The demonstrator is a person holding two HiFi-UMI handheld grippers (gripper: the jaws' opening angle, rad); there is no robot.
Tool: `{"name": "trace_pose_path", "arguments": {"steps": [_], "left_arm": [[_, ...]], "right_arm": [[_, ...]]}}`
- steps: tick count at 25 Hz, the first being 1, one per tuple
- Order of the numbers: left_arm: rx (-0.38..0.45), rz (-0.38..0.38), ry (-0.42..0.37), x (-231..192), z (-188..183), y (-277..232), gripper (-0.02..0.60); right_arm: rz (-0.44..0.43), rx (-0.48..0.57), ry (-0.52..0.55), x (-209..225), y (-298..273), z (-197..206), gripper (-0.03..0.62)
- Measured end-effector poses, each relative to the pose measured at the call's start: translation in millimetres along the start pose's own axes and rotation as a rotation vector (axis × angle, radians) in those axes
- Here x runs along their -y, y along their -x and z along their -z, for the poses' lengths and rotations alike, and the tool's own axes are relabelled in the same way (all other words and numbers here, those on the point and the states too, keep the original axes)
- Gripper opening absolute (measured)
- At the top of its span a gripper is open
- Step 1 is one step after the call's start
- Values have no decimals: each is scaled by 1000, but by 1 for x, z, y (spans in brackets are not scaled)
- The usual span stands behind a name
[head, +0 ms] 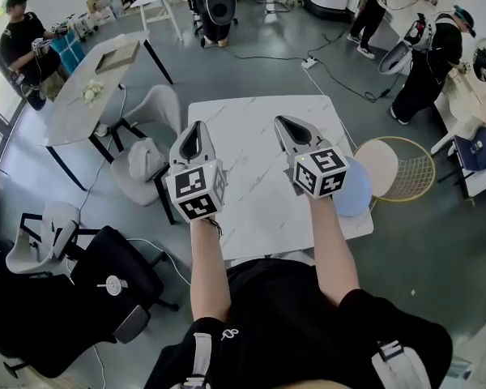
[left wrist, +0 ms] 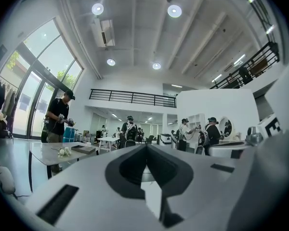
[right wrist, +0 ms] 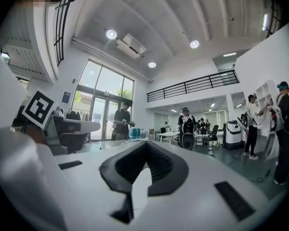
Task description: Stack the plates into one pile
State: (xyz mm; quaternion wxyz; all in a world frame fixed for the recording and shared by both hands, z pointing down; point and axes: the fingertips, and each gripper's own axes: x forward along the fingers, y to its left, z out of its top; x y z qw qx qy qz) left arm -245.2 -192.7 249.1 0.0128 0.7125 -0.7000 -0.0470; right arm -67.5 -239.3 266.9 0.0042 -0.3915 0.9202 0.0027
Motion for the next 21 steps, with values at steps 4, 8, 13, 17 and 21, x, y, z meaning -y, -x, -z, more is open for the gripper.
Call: {"name": "trace_pose_path", "arguments": {"steps": [4, 8, 13, 17, 21], "left_arm": [[-18, 8, -6, 7, 8, -1, 15], [-35, 15, -8, 10, 17, -3, 15], [-41, 11, -4, 5, 23, -5, 15], [-40, 6, 9, 3, 26, -4, 15], [-40, 0, 10, 3, 27, -3, 15]], "right_arm": [[7, -9, 6, 4, 2, 2, 6], [22, -14, 7, 8, 0, 5, 8], [35, -33, 31, 11, -5, 10, 8], [38, -32, 39, 12, -3, 10, 8], [35, -25, 39, 14, -1, 8, 8]]}}
